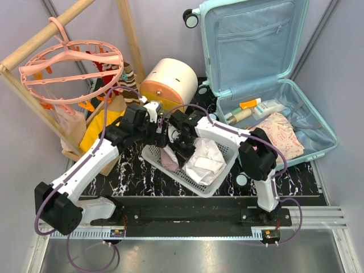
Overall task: Open, take out, and arrange the luggage
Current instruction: Place the clothes in the bin.
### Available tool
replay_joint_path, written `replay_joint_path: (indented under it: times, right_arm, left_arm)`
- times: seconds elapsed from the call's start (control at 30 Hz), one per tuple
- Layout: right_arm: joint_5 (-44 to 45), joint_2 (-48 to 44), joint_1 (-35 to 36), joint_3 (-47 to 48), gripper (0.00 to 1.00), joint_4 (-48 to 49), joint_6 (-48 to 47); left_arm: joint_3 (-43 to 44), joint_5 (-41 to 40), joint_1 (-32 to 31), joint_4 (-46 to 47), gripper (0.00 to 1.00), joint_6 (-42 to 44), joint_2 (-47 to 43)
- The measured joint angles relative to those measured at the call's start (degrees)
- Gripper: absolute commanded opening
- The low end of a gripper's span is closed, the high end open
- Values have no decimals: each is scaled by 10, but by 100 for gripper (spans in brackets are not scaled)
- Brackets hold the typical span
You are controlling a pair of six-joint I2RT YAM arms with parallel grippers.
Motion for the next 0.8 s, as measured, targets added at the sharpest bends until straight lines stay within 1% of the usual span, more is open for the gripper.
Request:
replay_joint_path:
  times: [0.23, 0.3, 0.37, 0.4, 0.47, 0.5, 0.53, 0.57, 0.63, 0.8]
  right_arm:
    - [-8, 26, 18, 14, 0, -19, -31]
    - [-8, 27, 20, 18, 4, -22, -37]
    - [-8, 27, 21, 19, 11, -24, -40]
    - [-8, 27, 21, 19, 26, -25, -41]
    - [-4, 27, 21, 20, 44, -27, -37]
    - [0, 27, 21, 21, 59, -28, -34]
    - [5, 27, 21, 24, 64, -31, -30]
    - [13, 27, 21, 27, 68, -32, -27]
    - [25, 26, 21, 34, 74, -31, -17]
    - [50, 10, 15, 46, 76, -32, 8]
  left_arm:
    - [0, 0, -1, 5, 99, 0, -5]
    - [0, 0, -1, 7, 99, 0, -5]
    - [0, 0, -1, 9, 99, 0, -4]
    - [0, 0, -1, 10, 99, 0, -3]
    - [0, 1, -1, 13, 99, 0, 2]
    - [0, 1, -1, 14, 99, 0, 5]
    - [0, 0, -1, 15, 99, 0, 7]
    - [0, 0, -1, 17, 99, 0, 9]
    - [1, 0, -1, 23, 99, 2, 9]
    - [10, 2, -1, 44, 99, 2, 9]
